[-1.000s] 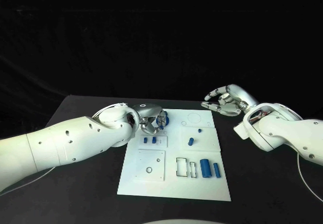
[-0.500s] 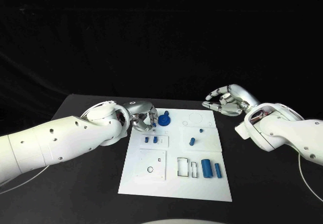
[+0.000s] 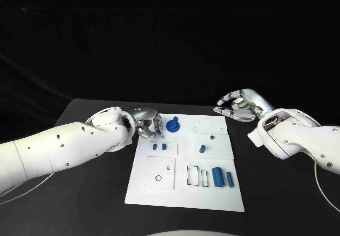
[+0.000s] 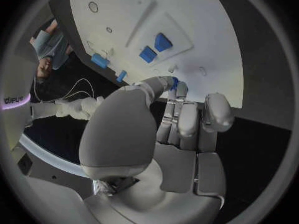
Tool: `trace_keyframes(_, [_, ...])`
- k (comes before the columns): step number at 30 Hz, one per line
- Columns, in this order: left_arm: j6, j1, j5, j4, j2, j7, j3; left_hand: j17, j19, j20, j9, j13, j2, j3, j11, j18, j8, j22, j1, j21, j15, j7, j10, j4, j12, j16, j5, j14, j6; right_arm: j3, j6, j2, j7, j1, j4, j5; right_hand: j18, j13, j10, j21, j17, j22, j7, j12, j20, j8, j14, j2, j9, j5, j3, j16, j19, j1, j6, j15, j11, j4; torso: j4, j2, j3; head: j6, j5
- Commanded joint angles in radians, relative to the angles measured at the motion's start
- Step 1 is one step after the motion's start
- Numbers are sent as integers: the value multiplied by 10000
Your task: Assemble the parts on the task board
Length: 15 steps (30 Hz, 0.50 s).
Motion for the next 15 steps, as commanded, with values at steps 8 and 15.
trace_keyframes(8, [262,-105,-104,-202,261,-11,-23,-7,39,1,1,-15,-20,-70,-25,-137,-64,-5,-92,57,9,-6,80,16,-47,28,-54,39,69,1,30,17,90,-7,10,-81,75,996,-1,-57,1802,252,-18,6,1,36,886,115,17,50,-59,-29,-43,-2,15,-68,-12,-5,-4,-7,12,-22,1])
trace_keyframes(15, [348,-128,-110,-239,357,3,-35,-17,44,-4,-1,-19,-19,-70,-26,-138,-71,4,-91,62,8,-6,85,13,-61,25,-53,38,71,1,27,22,92,-7,14,-81,75,996,-1,-57,1802,252,-18,6,1,36,886,115,17,50,-59,-29,-43,-2,15,-68,-12,-5,-2,-8,6,-16,6])
